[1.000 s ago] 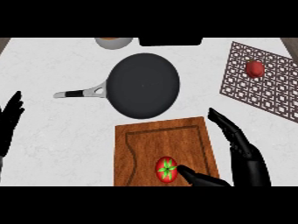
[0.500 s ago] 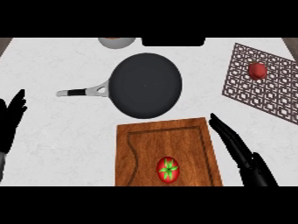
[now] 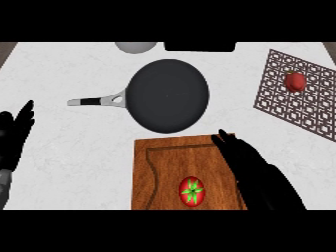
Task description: Pick the tomato from the cutting board and place it in the pan
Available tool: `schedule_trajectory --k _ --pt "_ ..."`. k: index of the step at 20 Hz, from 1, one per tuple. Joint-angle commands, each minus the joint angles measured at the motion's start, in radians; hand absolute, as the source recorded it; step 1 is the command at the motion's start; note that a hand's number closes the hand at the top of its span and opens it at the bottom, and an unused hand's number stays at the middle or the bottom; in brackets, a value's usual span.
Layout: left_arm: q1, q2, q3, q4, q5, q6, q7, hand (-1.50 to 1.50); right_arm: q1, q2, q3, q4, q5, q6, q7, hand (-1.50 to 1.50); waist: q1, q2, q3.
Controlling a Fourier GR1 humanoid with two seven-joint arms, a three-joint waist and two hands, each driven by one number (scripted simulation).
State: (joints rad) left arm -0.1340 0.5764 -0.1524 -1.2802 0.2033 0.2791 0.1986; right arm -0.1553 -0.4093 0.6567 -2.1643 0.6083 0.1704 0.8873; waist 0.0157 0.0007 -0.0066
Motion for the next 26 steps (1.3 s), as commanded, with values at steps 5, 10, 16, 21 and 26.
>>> schedule_trajectory --k 5,10,16,21,26 --pt "-0.031 -0.006 0.013 0.023 -0.007 -0.027 0.021 0.00 -0.199 0.231 0.150 0.168 0.010 0.227 0.331 -1.50 -0.004 -0.001 0.004" --pt "-0.017 -0.008 0.043 0.015 -0.010 -0.044 0.009 0.00 -0.195 0.291 0.137 0.256 0.036 0.227 0.311 -1.50 -0.010 -0.001 0.006" --pt "0.010 0.000 0.049 -0.053 -0.034 -0.034 0.053 0.00 -0.173 0.341 0.179 0.360 0.155 0.203 0.301 -1.50 -0.007 -0.003 0.007" --pt "-0.022 -0.071 0.038 -0.015 -0.083 0.003 0.067 0.00 -0.083 0.317 0.200 0.321 0.191 0.238 0.262 -1.50 -0.020 -0.002 0.007" --pt "0.057 -0.078 0.079 -0.009 -0.092 -0.039 -0.037 0.00 -0.059 0.383 0.190 0.282 0.218 0.301 0.289 -1.50 -0.015 -0.003 0.006"
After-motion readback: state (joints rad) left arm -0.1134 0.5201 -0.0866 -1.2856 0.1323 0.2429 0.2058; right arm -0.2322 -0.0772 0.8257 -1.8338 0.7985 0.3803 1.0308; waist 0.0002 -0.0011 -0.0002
